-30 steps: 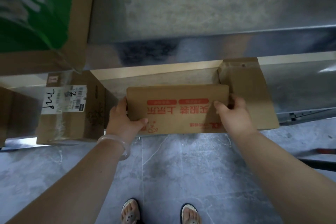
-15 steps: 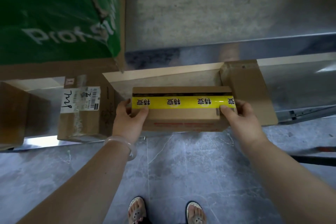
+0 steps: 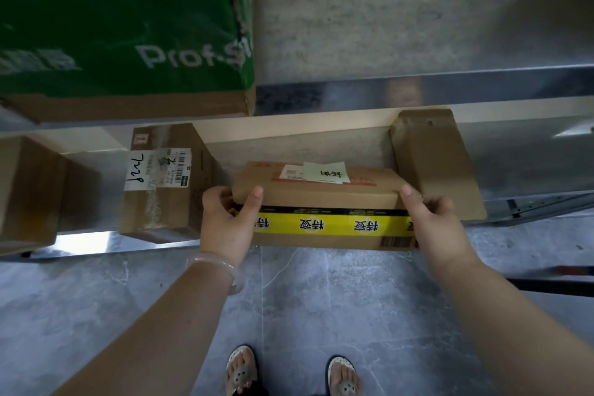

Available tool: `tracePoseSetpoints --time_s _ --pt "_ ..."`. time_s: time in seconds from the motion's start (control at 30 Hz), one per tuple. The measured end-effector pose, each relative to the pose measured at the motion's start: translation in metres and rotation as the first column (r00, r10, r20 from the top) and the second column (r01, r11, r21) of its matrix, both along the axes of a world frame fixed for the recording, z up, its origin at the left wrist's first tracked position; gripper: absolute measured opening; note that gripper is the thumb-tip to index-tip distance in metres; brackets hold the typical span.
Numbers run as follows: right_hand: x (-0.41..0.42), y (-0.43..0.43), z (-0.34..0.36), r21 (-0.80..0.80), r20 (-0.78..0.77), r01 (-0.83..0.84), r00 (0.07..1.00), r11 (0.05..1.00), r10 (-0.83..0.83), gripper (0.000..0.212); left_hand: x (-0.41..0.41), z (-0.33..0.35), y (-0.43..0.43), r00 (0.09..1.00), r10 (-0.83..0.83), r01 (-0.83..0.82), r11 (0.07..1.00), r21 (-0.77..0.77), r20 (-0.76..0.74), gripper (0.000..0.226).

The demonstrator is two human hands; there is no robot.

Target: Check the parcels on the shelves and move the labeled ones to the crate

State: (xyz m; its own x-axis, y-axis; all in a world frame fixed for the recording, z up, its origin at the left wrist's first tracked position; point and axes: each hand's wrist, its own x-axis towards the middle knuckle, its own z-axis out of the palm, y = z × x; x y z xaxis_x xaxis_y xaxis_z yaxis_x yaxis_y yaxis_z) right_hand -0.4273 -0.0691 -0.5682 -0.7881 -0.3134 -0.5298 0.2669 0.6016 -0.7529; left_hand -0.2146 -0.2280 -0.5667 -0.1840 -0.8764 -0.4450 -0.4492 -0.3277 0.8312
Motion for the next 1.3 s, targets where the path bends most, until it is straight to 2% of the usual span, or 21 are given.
tracePoseSetpoints --time_s 0.13,0.23,0.37,0.47,0.57,0.63,0.7,0.8,0.93,1.03,1.17,1.3 --pt "0.007 0.009 0.017 -0.078 0.079 0.042 0.996 0.996 -0.036 0.023 0.010 0.017 0.007 0.999 -0.009 0.010 1.000 0.023 -0.040 0.054" --pt "0.014 0.027 0.042 -0.111 0.132 0.021 0.991 0.994 -0.006 0.038 0.021 0.039 0.014 0.998 -0.036 0.039 0.997 0.065 -0.052 0.067" --pt "0.033 0.057 0.084 -0.122 0.138 -0.008 0.990 0.992 0.025 0.045 0.036 0.078 0.043 0.996 0.010 -0.003 0.996 0.088 -0.083 0.049" --pt "0.050 0.072 0.114 -0.136 0.158 -0.049 0.985 0.989 0.070 0.047 0.051 0.104 0.068 0.998 0.031 -0.029 0.999 0.040 -0.049 0.050" --pt "0.065 0.080 0.142 -0.160 0.116 -0.167 0.976 0.973 0.186 0.046 0.074 0.133 0.087 0.998 0.028 -0.027 0.999 0.022 -0.061 0.058" --pt "0.073 0.080 0.161 -0.149 0.040 -0.284 0.955 0.947 0.293 0.055 0.093 0.152 0.098 1.000 0.000 0.001 1.000 0.020 -0.030 0.064" --pt "0.083 0.075 0.179 -0.110 -0.041 -0.435 0.900 0.894 0.433 0.065 0.115 0.171 0.109 1.000 0.005 -0.005 1.000 0.006 0.014 0.064" --pt "0.107 0.059 0.206 -0.071 -0.105 -0.618 0.785 0.783 0.610 0.072 0.153 0.202 0.128 0.992 0.116 -0.115 0.993 -0.019 0.045 0.061" --pt "0.160 0.036 0.240 -0.006 -0.158 -0.779 0.620 0.627 0.768 0.065 0.209 0.241 0.156 0.957 0.256 -0.239 0.963 -0.128 0.137 0.066" --pt "0.205 0.015 0.260 0.004 -0.224 -0.852 0.510 0.524 0.830 0.064 0.258 0.267 0.164 0.918 0.371 -0.351 0.925 -0.147 0.139 0.068" --pt "0.293 -0.027 0.294 -0.016 -0.336 -0.944 0.317 0.331 0.887 0.071 0.342 0.306 0.177 0.832 0.547 -0.510 0.820 -0.259 0.092 0.075" --pt "0.393 -0.061 0.334 -0.051 -0.443 -0.993 0.122 0.111 0.888 0.074 0.425 0.346 0.200 0.695 0.717 -0.656 0.666 -0.355 0.061 0.078"
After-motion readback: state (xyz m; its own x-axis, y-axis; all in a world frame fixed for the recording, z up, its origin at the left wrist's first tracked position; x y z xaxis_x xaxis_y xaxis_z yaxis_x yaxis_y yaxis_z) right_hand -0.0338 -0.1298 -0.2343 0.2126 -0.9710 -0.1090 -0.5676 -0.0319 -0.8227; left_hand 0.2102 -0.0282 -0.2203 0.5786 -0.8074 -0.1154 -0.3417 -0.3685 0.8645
